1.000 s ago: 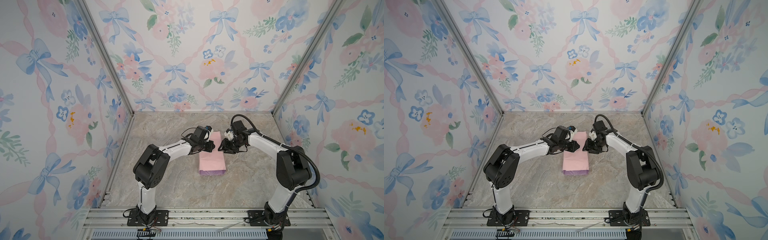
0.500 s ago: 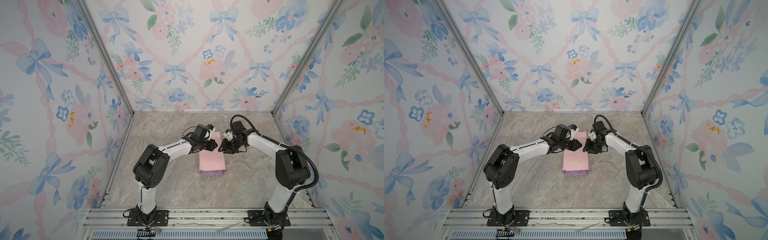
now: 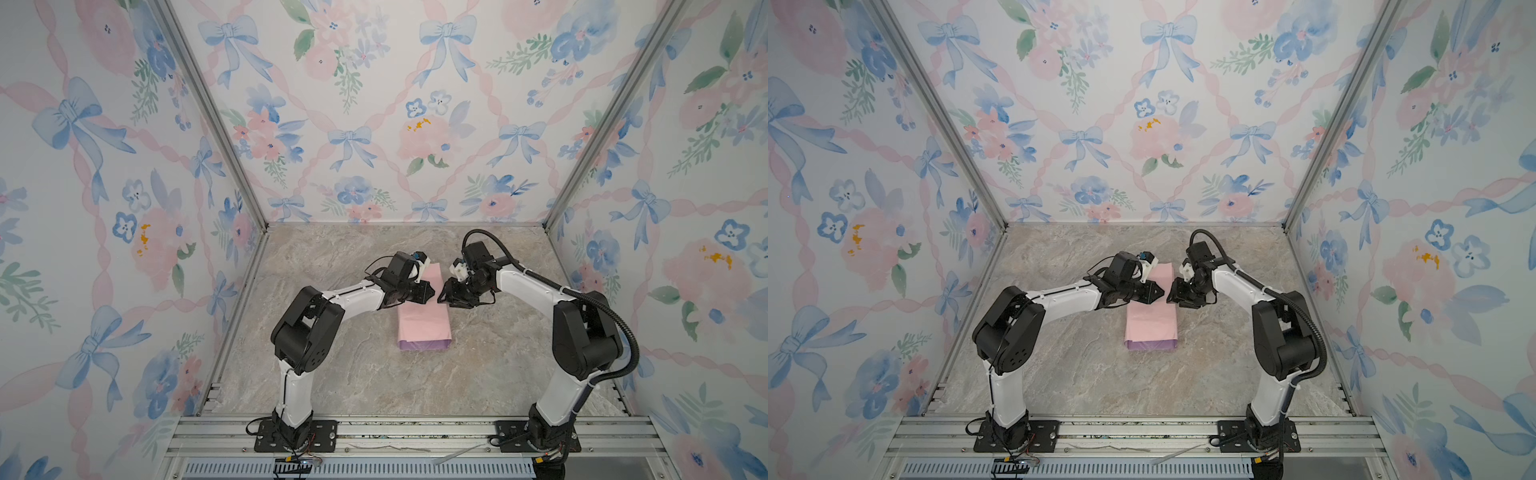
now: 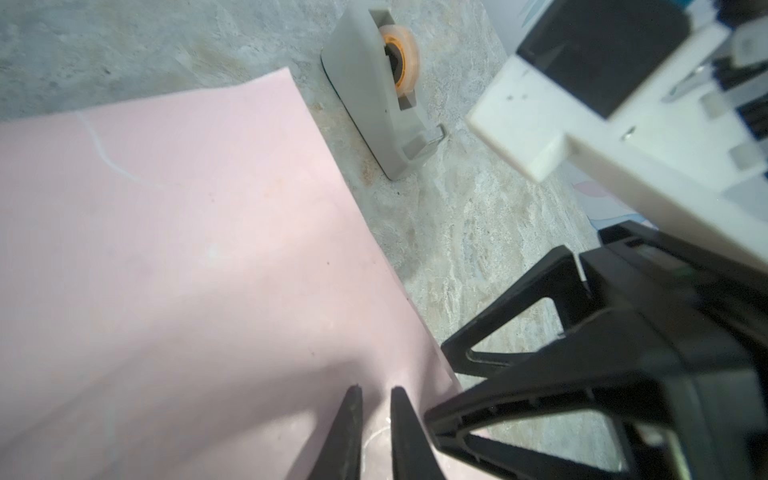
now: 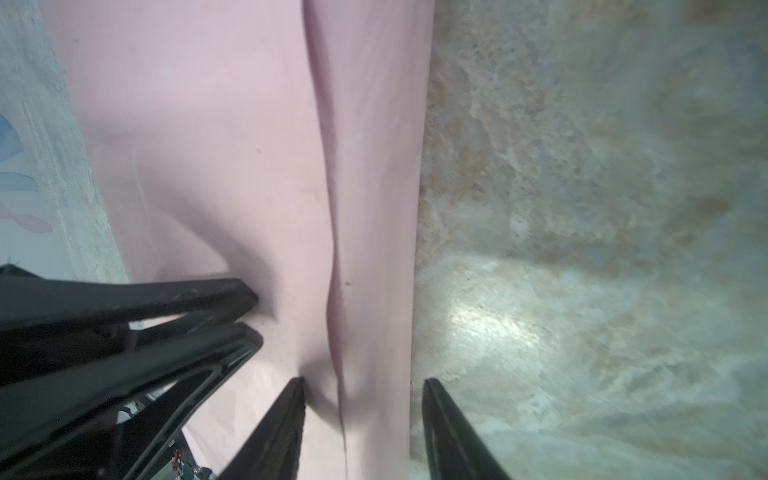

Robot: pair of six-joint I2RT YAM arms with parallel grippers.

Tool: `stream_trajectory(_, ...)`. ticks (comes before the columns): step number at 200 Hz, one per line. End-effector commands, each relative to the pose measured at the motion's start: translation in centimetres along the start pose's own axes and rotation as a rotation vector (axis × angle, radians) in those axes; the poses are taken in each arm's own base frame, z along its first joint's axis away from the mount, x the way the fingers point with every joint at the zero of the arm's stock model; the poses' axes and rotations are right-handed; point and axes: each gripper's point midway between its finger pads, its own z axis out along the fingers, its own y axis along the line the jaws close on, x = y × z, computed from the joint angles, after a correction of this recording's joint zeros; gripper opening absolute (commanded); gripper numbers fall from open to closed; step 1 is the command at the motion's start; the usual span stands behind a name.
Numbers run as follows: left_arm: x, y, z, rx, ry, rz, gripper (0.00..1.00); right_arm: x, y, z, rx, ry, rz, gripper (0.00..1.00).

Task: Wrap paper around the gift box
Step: 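Release the seam and move the right gripper to the tape dispenser while the left holds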

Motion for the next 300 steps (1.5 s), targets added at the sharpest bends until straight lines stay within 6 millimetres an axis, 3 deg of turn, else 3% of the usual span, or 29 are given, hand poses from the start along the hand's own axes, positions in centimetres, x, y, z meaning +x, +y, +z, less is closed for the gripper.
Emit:
stream_trajectory(1, 3.7, 2.8, 0.5, -0.080, 0.089, -0.046, 0.17, -1.7, 0.2, -4.8, 0.005, -0.100, -0.028, 0.53)
stream_trajectory(25, 4.1, 3.0, 0.4, -0.089, 0.096, -0.046, 0.14, -3.4, -1.5, -7.5, 0.020, -0.153, -0.008, 0.56)
stream_trajectory(52, 4.2, 3.1, 0.1, -0.098, 0.094, -0.042, 0.13, -4.8, -3.3, -8.7, 0.040, -0.172, 0.009, 0.56)
stream_trajectory(83, 4.3, 3.2, 0.1, -0.100, 0.094, -0.043, 0.09, -6.8, -5.5, -8.6, 0.032, -0.175, 0.026, 0.57)
stream_trajectory(169, 5.0, 3.7, -0.2, -0.123, 0.105, -0.051, 0.02, -13.8, -8.4, -8.0, -0.064, -0.283, -0.056, 0.56)
stream_trajectory(240, 5.2, 3.7, -0.2, -0.125, 0.108, -0.060, 0.02, -14.3, -9.5, -4.1, -0.127, -0.198, -0.097, 0.50)
stream_trajectory(300, 4.9, 3.5, -0.1, -0.111, 0.104, -0.067, 0.02, -13.5, -11.1, -2.4, -0.159, -0.123, -0.076, 0.45)
